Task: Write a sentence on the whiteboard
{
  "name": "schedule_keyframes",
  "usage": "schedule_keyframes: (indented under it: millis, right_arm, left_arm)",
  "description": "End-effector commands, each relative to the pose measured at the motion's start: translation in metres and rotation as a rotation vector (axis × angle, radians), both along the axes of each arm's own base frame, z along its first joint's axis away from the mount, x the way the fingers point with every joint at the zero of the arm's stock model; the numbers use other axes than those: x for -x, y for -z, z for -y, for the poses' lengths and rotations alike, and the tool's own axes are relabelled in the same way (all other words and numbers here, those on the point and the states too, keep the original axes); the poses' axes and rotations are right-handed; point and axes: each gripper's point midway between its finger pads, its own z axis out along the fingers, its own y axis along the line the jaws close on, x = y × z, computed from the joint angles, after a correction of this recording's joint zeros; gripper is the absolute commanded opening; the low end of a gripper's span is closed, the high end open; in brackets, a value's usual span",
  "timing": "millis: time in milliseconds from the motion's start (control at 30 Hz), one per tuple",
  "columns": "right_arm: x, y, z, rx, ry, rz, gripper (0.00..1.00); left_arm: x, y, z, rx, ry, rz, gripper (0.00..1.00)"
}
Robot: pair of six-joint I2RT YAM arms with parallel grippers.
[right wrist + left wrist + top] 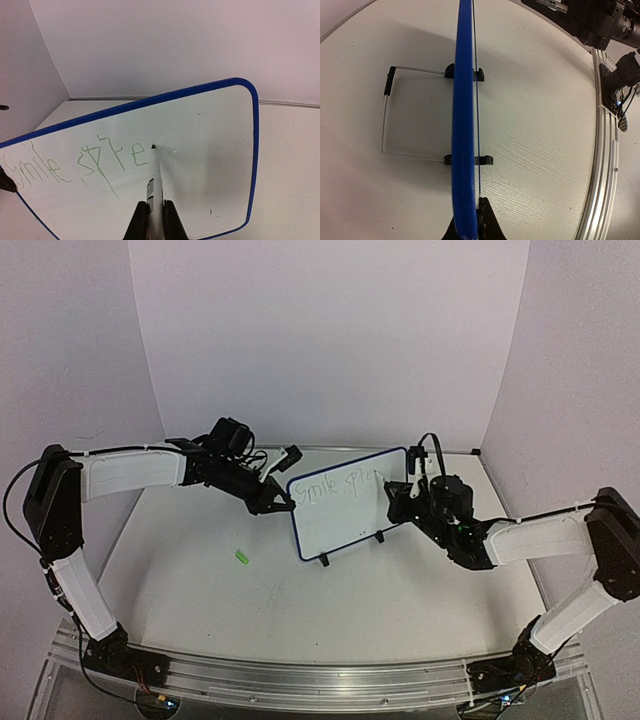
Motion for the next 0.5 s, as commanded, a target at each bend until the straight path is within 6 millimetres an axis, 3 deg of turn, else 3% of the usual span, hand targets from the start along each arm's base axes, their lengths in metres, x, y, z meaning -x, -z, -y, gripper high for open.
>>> schedule_keyframes:
  millis: [0, 200, 467]
  right_arm:
    - [-0.009, -0.018, -0.002, -0.019, 0.016, 0.046, 0.0]
    - [-0.007, -0.018, -0.006, -0.01, -0.015, 0.053, 0.0]
    - [0.0, 0.002, -0.007, 0.001, -0.042, 0.011, 0.0]
  left_arm:
    - [0.0, 0.018, -0.007, -0.085, -0.012, -0.014, 0.0]
    - [-0.001, 0.019, -0.008, -0.087, -0.013, -0.015, 0.0]
    - [-0.001, 0.02, -0.008, -0.089, -0.013, -0.017, 0.0]
